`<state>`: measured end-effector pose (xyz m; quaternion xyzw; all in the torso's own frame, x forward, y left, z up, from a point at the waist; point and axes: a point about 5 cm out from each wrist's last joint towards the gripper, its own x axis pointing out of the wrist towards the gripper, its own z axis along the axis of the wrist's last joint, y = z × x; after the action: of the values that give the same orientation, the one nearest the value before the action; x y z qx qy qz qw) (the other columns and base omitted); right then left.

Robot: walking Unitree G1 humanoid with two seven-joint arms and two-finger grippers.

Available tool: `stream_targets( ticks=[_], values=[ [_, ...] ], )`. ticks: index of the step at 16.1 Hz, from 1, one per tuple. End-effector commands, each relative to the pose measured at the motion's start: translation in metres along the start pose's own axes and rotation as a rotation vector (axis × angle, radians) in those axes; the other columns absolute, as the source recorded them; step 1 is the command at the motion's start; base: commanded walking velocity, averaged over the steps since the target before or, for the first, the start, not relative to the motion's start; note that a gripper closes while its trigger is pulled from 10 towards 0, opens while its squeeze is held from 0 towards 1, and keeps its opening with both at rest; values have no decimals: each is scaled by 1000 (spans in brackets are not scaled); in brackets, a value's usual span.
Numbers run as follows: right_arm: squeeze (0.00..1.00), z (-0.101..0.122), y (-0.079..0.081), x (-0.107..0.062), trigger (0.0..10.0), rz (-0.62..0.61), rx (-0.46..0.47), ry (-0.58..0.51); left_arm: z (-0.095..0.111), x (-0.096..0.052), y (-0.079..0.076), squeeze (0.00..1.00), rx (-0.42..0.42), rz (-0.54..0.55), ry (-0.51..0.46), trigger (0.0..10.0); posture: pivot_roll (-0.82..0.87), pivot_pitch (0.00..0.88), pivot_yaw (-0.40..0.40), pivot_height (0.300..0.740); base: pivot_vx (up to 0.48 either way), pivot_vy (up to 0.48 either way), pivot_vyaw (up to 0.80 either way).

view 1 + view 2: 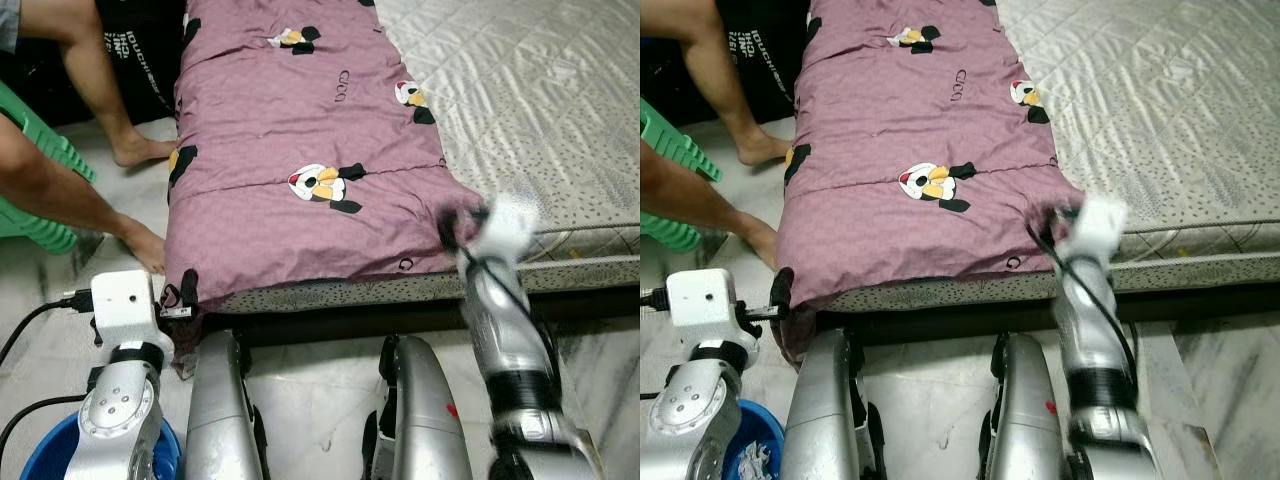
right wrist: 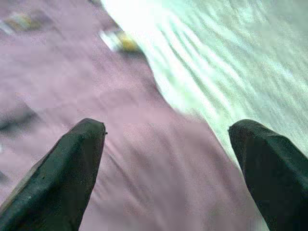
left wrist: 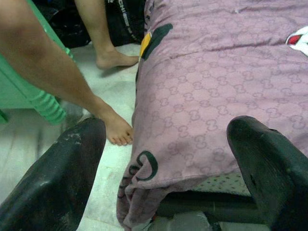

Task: Clean up the room

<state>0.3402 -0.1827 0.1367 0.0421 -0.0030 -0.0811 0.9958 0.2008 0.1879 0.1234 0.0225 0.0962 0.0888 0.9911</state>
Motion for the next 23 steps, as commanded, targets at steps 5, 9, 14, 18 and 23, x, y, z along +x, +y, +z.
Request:
stream_targets(
  ticks=[5, 9, 14, 18, 23],
  values=[
    [1000, 17, 47, 18, 10000, 207, -17, -78, 1, -25, 4, 0, -20, -31, 21, 10000, 194, 210, 25, 543, 0, 0, 0],
    [1000, 24, 63, 28, 10000, 275, -35, -97, 1, -51, 6, 0, -27, -53, 58, 10000, 238, 275, 37, 543, 0, 0, 0],
    [1000, 35, 87, 42, 10000, 324, -60, -79, 3, -73, -10, 0, -76, -172, 103, 10000, 258, 334, 36, 543, 0, 0, 0],
    [1000, 12, 84, 48, 10000, 227, -11, 158, 7, -81, -18, 0, -60, -236, 117, 10000, 270, 354, 42, 543, 0, 0, 0],
    [475, 3, 43, 54, 10000, 13, 82, 251, 7, -78, -16, 0, -48, -223, 116, 10000, 267, 331, 35, 543, 0, 0, 0]
  ],
)
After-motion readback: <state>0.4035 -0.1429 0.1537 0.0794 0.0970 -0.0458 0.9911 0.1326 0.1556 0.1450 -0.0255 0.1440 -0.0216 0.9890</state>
